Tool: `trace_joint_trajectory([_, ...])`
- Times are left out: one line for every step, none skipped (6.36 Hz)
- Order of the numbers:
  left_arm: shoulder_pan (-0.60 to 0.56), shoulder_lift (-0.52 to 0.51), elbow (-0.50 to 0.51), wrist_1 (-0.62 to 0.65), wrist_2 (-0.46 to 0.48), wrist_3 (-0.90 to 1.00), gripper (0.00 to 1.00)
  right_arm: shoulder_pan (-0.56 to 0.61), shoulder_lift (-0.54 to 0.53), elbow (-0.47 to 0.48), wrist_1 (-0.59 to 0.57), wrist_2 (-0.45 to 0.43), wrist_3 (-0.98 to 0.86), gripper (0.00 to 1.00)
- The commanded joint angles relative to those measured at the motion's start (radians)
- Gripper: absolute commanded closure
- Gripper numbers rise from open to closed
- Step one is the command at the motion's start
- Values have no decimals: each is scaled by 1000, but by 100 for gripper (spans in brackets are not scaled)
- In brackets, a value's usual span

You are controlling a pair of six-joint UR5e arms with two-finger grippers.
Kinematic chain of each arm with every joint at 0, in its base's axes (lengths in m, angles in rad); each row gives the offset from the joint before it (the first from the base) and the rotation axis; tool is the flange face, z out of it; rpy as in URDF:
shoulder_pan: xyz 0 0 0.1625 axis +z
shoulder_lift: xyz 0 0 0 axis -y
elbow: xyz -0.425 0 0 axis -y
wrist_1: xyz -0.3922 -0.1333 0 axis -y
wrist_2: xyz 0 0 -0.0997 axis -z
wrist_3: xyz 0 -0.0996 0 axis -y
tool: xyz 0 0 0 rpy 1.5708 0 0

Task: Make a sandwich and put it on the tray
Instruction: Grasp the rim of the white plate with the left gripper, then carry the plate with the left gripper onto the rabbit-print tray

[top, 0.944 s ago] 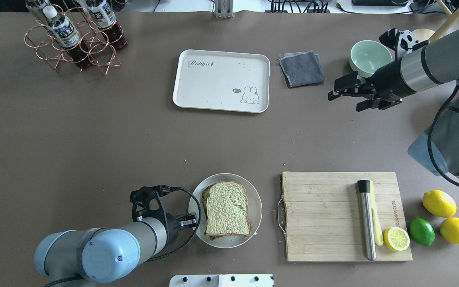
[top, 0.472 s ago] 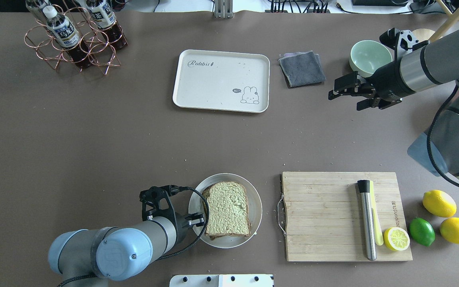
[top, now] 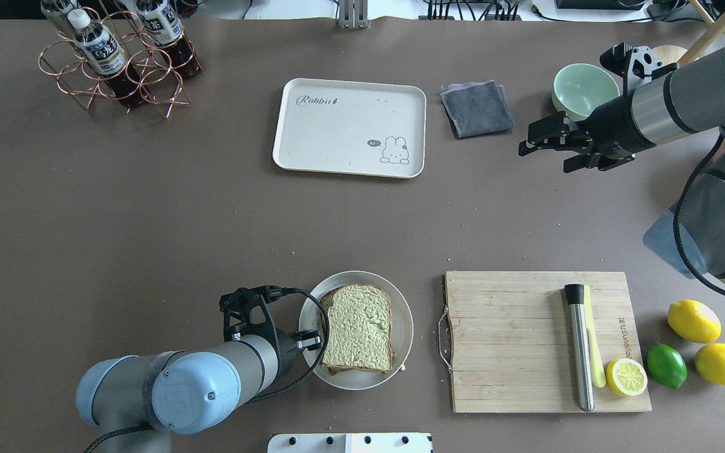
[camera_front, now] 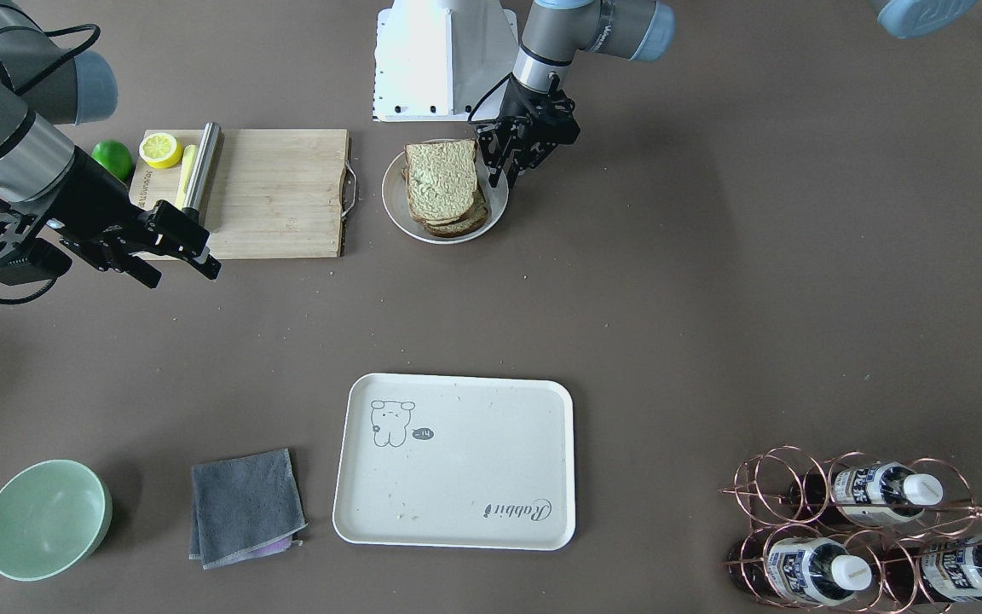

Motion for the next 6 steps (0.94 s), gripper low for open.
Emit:
trace_joint_trajectory([-58,-16,-58,6,-55,-3,100,-2,-2,0,2,-2,0,0])
trace_joint_trajectory([-93,-15,-78,7,-118,-6,100,-2,-2,0,2,-2,0,0])
trace_joint_trajectory([-113,-18,-90,3,-122,-30,100,-2,-4,0,3,0,0,0])
trace_joint_trajectory([-147,-44,-83,0,-117,-169,100,-2,-4,0,3,0,0,0])
trace_joint_trajectory([-183,-59,-52,-3,-109,-282,100,-2,-4,0,3,0,0,0])
trace_joint_trajectory([-205,-94,36,-31,-58,-422,100,-2,-4,0,3,0,2,0])
